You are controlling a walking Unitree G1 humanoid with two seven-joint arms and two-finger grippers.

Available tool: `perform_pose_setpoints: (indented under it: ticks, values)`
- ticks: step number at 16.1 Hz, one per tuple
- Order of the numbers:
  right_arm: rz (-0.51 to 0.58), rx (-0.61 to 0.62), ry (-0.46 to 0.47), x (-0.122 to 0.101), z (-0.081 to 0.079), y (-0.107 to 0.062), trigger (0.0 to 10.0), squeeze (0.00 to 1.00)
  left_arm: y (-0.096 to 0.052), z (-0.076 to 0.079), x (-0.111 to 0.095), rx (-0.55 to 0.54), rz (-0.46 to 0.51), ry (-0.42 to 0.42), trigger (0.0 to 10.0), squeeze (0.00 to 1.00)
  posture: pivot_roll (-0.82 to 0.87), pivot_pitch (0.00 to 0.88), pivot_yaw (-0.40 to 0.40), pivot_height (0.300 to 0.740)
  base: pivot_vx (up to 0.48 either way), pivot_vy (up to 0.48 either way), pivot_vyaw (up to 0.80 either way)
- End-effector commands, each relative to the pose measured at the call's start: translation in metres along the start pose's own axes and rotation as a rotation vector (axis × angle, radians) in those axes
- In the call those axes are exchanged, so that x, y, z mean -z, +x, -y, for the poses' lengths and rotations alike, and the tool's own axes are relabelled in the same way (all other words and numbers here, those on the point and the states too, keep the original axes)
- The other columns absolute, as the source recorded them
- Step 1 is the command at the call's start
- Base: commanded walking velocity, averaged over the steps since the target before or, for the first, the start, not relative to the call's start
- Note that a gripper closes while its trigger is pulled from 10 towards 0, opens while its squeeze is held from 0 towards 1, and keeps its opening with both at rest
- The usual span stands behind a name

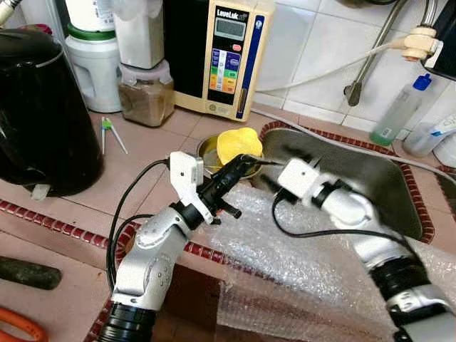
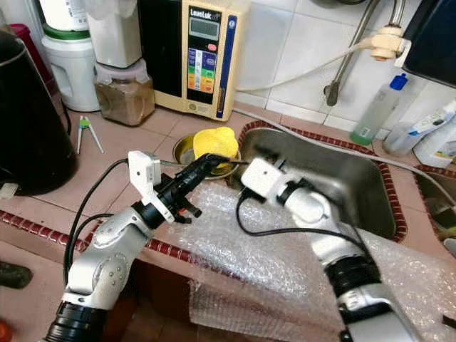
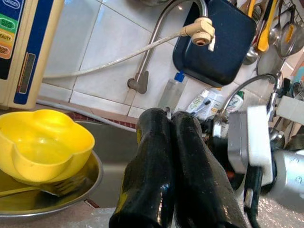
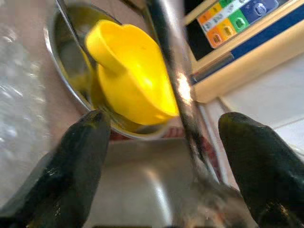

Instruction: Kitchen organization

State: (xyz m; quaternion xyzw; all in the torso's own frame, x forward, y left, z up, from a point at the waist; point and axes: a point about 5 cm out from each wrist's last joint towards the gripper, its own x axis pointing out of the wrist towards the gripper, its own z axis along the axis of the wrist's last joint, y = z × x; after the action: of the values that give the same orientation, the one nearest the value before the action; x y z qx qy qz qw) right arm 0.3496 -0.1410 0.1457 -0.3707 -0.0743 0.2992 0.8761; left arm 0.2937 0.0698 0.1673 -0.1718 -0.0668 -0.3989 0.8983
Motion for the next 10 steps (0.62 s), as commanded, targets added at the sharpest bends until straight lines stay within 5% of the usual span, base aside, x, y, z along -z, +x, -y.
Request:
perform_pose_setpoints:
  ticks: [1, 4, 10]
  values:
    - [0.023, -0.028, -0.006, -0.004, 0.0, 0.003, 0.0, 0.0, 0.003, 0.007, -0.001, 0.035, 0.001, 0.005, 0.0, 0.0, 0.17, 0.0, -0.104, 0.74, 0.0, 0.0, 0.0]
    - [0.063, -0.078, 0.005, -0.009, -0.012, 0.01, 0.0, 0.0, 0.002, 0.01, 0.001, 0.044, -0.006, 0.0, 0.0, 0.0, 0.17, 0.0, -0.102, 0.74, 0.0, 0.0, 0.0]
    - [0.082, -0.074, -0.009, -0.008, -0.011, 0.008, 0.0, 0.0, 0.001, 0.012, 0.005, 0.052, -0.02, 0.007, 0.0, 0.0, 0.17, 0.0, -0.097, 0.74, 0.0, 0.0, 0.0]
